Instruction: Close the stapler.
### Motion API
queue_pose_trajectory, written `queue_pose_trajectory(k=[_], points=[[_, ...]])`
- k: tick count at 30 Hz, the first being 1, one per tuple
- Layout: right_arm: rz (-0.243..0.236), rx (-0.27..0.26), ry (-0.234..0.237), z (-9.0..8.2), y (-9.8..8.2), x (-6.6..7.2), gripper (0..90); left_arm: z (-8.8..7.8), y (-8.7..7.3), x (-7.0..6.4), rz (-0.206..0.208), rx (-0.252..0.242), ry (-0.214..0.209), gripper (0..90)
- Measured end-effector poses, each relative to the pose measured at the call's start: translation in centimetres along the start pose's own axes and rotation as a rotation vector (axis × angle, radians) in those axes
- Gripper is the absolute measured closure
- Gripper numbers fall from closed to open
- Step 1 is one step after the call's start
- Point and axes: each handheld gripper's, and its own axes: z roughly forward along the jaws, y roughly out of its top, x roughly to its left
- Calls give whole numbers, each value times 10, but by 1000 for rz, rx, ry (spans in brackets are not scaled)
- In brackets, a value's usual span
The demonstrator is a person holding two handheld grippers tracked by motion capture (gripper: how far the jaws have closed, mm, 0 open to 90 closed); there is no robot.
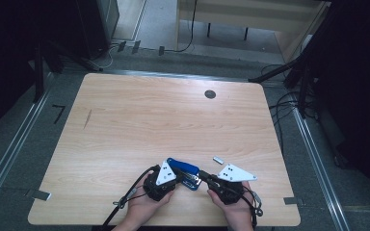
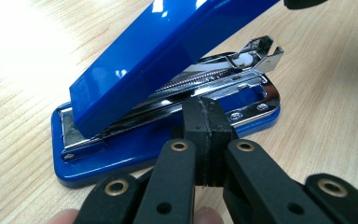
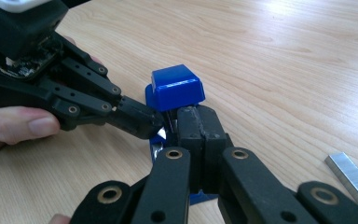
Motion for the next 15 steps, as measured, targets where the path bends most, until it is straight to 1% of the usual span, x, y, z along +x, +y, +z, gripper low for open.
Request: queue_pose_trajectory(k=[4, 5, 10, 12, 15], points=[[-3, -6, 0, 0, 3, 1, 900, 0, 0, -1, 8, 0, 8, 900], [-15, -13, -1, 0, 6, 2, 900, 0, 0, -1, 9, 0, 11, 900], [-35, -23, -3, 1, 14, 5, 900, 0, 0, -1, 7, 1, 10, 900], [-30, -25, 0, 1, 15, 6, 900, 0, 0, -1, 10, 2, 12, 900], [-38, -32, 0, 2, 19, 7, 900, 0, 0, -2, 15, 0, 14, 900]])
